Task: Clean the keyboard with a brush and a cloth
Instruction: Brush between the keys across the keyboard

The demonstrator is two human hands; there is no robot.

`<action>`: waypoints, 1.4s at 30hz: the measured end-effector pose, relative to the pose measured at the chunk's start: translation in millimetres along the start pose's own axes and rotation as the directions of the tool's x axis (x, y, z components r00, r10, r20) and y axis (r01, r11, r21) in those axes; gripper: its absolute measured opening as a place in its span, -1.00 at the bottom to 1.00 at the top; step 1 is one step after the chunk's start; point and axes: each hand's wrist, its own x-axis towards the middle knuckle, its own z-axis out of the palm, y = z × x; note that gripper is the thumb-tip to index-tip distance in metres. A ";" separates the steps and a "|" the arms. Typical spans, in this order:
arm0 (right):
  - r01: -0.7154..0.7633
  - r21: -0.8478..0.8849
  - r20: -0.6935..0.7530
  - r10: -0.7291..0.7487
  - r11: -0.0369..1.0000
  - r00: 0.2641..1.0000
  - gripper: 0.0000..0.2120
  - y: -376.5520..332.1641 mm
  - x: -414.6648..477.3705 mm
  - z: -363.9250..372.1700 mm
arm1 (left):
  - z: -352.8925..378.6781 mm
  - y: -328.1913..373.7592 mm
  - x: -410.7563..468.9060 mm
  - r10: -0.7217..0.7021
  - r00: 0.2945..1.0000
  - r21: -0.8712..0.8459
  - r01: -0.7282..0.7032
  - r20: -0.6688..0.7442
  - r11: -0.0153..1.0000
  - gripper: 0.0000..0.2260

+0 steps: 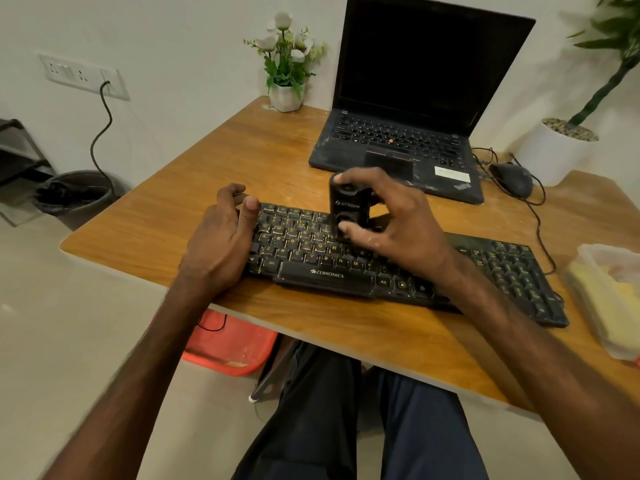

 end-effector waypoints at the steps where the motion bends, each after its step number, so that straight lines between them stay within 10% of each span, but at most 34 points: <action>1: 0.021 0.016 0.019 -0.022 1.000 1.000 -0.46 -3.2 -3.2 0.9 | 0.0 0.1 0.0 -0.001 1.000 -0.005 0.001 0.000 1.000 0.00; 7: -0.123 0.051 -0.144 0.129 0.991 0.981 -0.45 2.2 -10.2 -8.2 | -1.0 0.5 0.2 0.007 1.000 -0.001 -0.007 -0.002 1.000 0.02; 22: 0.115 -0.048 0.081 -0.111 0.992 0.991 -0.47 -31.3 -17.4 11.6 | 0.0 -1.1 0.2 -0.007 1.000 0.000 0.007 0.003 1.000 -0.01; 42: 0.066 -0.030 0.012 -0.066 0.997 0.998 -0.48 -28.6 -18.2 2.3 | 0.2 -6.5 1.6 -0.039 0.999 -0.149 0.043 0.027 0.988 -0.02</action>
